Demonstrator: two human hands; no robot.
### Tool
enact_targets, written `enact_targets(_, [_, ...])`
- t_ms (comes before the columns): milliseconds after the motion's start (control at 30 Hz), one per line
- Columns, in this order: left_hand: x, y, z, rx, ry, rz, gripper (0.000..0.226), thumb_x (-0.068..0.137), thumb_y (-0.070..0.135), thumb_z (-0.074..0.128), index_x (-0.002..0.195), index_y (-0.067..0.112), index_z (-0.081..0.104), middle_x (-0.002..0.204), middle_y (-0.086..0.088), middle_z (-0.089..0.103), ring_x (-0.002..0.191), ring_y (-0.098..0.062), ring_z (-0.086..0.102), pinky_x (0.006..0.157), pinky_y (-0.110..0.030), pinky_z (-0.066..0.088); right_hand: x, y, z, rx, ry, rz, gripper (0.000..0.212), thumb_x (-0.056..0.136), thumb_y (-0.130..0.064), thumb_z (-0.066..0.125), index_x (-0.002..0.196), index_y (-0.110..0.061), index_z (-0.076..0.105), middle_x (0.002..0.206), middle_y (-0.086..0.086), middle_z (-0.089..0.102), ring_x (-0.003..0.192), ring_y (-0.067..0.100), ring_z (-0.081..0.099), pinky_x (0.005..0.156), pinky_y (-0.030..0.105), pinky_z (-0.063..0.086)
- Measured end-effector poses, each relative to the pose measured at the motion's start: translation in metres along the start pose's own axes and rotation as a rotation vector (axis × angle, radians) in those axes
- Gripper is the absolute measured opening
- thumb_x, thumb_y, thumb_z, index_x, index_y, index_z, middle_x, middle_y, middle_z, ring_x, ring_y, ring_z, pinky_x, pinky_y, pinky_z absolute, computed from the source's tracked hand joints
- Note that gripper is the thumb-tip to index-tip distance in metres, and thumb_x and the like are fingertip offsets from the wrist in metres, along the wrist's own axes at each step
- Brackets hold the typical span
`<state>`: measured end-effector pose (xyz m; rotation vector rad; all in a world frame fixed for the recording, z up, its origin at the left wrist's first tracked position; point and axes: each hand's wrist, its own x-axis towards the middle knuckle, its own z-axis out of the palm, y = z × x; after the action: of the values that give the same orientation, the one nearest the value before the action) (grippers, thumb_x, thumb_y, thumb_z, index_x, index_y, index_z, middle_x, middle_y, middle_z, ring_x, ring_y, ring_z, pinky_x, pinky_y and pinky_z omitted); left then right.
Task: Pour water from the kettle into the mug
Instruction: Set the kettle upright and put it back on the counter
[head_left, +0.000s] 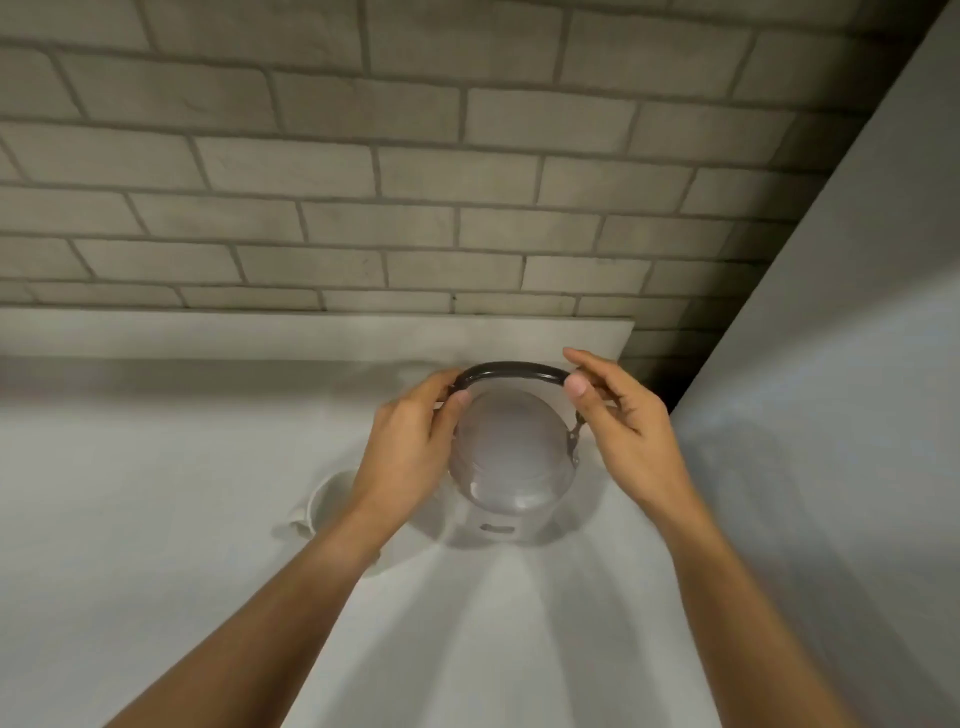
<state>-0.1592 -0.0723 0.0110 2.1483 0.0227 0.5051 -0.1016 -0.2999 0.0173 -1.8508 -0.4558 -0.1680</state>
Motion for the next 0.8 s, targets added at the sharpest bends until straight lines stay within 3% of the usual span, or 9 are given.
enact_targets(33, [0.006, -0.003, 0.0, -0.012, 0.01, -0.02, 0.028, 0.108, 0.027, 0.056, 0.132, 0.02, 0.067, 0.107, 0.003, 0.079, 0.095, -0.019, 0.074, 0.085, -0.027, 0.054, 0.002, 0.006, -0.002, 0.007, -0.004, 0.021, 0.03, 0.105, -0.041, 0.06, 0.134, -0.047, 0.064, 0.121, -0.021, 0.073, 0.114, 0.0, 0.068, 0.097, 0.024, 0.056])
enact_targets(100, [0.022, -0.009, 0.001, 0.013, 0.024, -0.041, 0.028, 0.107, 0.03, 0.055, 0.132, 0.021, 0.066, 0.105, 0.001, 0.08, 0.097, -0.021, 0.074, 0.08, -0.019, 0.051, 0.011, 0.016, -0.001, 0.008, -0.012, 0.033, 0.03, 0.106, -0.037, 0.057, 0.132, -0.052, 0.061, 0.13, -0.013, 0.073, 0.121, 0.004, 0.068, 0.101, 0.037, 0.058])
enact_targets(133, [0.031, -0.013, 0.002, 0.039, 0.026, -0.04, 0.028, 0.107, 0.031, 0.056, 0.131, 0.022, 0.066, 0.103, 0.002, 0.08, 0.095, -0.021, 0.074, 0.076, -0.013, 0.047, 0.018, 0.02, 0.0, 0.006, -0.009, 0.029, 0.03, 0.107, -0.036, 0.057, 0.133, -0.05, 0.062, 0.13, -0.011, 0.073, 0.121, 0.006, 0.069, 0.101, 0.042, 0.058])
enact_targets(200, [0.051, -0.022, 0.007, 0.033, 0.029, -0.063, 0.025, 0.106, 0.032, 0.056, 0.127, 0.026, 0.068, 0.1, 0.004, 0.079, 0.09, -0.021, 0.074, 0.075, -0.017, 0.047, 0.037, 0.031, 0.004, -0.01, 0.006, 0.023, 0.032, 0.107, -0.034, 0.057, 0.138, -0.04, 0.064, 0.129, -0.009, 0.074, 0.119, 0.009, 0.07, 0.099, 0.048, 0.059])
enact_targets(300, [0.081, -0.039, 0.014, -0.03, 0.021, -0.126, 0.022, 0.105, 0.032, 0.058, 0.123, 0.029, 0.071, 0.098, 0.005, 0.078, 0.083, -0.017, 0.075, 0.079, -0.03, 0.056, 0.071, 0.049, 0.015, -0.065, 0.028, 0.02, 0.037, 0.107, -0.032, 0.055, 0.142, -0.025, 0.065, 0.124, -0.004, 0.077, 0.113, 0.014, 0.073, 0.098, 0.048, 0.059])
enact_targets(400, [0.107, -0.057, 0.018, -0.054, -0.013, -0.178, 0.024, 0.105, 0.033, 0.059, 0.127, 0.033, 0.07, 0.098, 0.003, 0.077, 0.069, -0.007, 0.074, 0.077, -0.026, 0.06, 0.099, 0.068, 0.03, -0.09, 0.04, 0.04, 0.037, 0.107, -0.028, 0.055, 0.142, -0.019, 0.066, 0.124, 0.003, 0.077, 0.11, 0.022, 0.074, 0.099, 0.049, 0.058])
enact_targets(533, [0.135, -0.076, 0.025, 0.049, -0.044, -0.202, 0.026, 0.105, 0.036, 0.056, 0.128, 0.039, 0.068, 0.099, 0.005, 0.078, 0.08, -0.012, 0.076, 0.085, -0.026, 0.056, 0.126, 0.088, 0.046, -0.07, 0.007, 0.103, 0.036, 0.108, -0.026, 0.055, 0.142, -0.018, 0.066, 0.123, 0.0, 0.075, 0.111, 0.023, 0.073, 0.1, 0.048, 0.058])
enact_targets(633, [0.15, -0.092, 0.03, 0.009, -0.077, -0.238, 0.025, 0.104, 0.031, 0.059, 0.127, 0.033, 0.07, 0.099, 0.003, 0.077, 0.091, -0.022, 0.075, 0.095, -0.039, 0.057, 0.143, 0.101, 0.056, -0.081, -0.014, 0.141, 0.037, 0.109, -0.027, 0.053, 0.142, -0.018, 0.066, 0.125, 0.003, 0.076, 0.116, 0.024, 0.071, 0.103, 0.048, 0.056])
enact_targets(800, [0.16, -0.107, 0.035, -0.033, -0.116, -0.27, 0.028, 0.104, 0.027, 0.062, 0.131, 0.025, 0.069, 0.107, -0.008, 0.076, 0.1, -0.031, 0.073, 0.093, -0.049, 0.059, 0.155, 0.113, 0.063, -0.077, -0.03, 0.185, 0.035, 0.108, -0.026, 0.055, 0.14, -0.02, 0.067, 0.117, 0.004, 0.078, 0.111, 0.027, 0.073, 0.101, 0.05, 0.057])
